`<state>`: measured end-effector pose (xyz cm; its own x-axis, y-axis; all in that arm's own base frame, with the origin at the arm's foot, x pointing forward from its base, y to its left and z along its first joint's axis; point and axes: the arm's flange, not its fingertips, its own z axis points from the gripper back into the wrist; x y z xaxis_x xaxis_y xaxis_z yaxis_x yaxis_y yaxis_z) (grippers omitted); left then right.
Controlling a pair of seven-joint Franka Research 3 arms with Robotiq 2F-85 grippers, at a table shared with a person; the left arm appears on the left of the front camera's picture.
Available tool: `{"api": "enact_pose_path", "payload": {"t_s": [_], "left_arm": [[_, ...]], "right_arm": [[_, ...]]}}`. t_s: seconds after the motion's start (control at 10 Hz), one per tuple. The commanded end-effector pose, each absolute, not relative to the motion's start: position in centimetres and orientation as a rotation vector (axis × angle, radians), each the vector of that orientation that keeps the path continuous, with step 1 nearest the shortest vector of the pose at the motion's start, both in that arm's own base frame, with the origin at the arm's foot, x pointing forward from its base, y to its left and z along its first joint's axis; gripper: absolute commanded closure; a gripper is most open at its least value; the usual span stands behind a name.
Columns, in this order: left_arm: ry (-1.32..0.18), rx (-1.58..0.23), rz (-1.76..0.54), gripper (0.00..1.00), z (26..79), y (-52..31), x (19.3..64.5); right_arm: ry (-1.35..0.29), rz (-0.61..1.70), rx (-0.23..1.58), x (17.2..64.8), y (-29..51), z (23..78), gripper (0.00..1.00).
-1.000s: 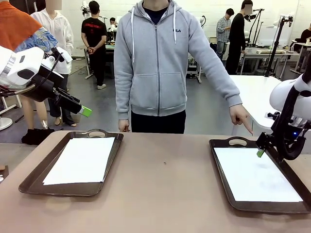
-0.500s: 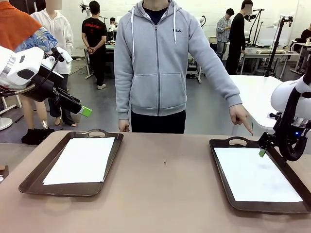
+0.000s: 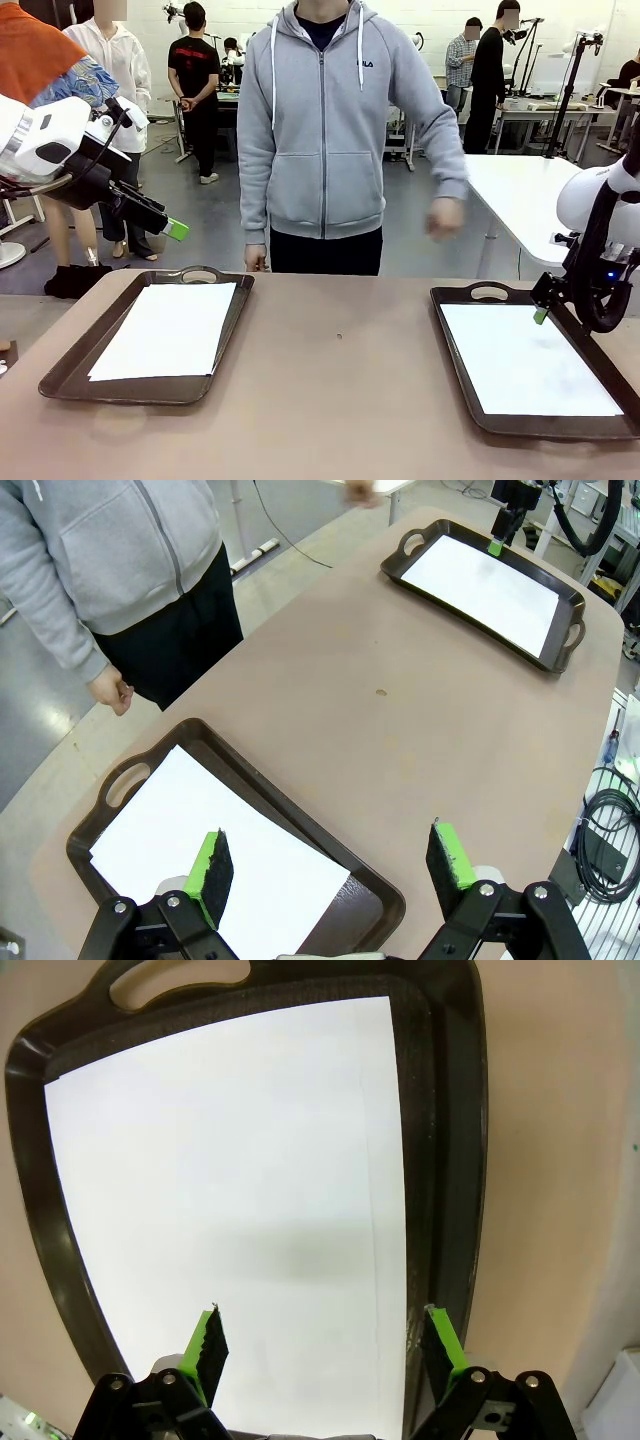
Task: Sort the A4 documents.
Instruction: Place the A4 Paper in the designated Handle tray.
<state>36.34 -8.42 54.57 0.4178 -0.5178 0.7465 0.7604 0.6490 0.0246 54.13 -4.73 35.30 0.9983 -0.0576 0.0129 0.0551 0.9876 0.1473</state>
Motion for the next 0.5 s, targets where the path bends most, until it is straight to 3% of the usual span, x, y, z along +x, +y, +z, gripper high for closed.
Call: {"api": "enact_pose_path", "payload": {"t_s": [0.0,0.4], "left_arm": [[-0.800,-0.337,-0.831,0.00,54.45,-8.37,36.36],[-0.800,-0.337,-0.831,0.00,54.45,-8.37,36.36]], "right_arm": [[-0.023,-0.046,0.159,54.16,-4.76,35.32,0.00],[-0.023,-0.046,0.159,54.16,-4.76,35.32,0.00]]}}
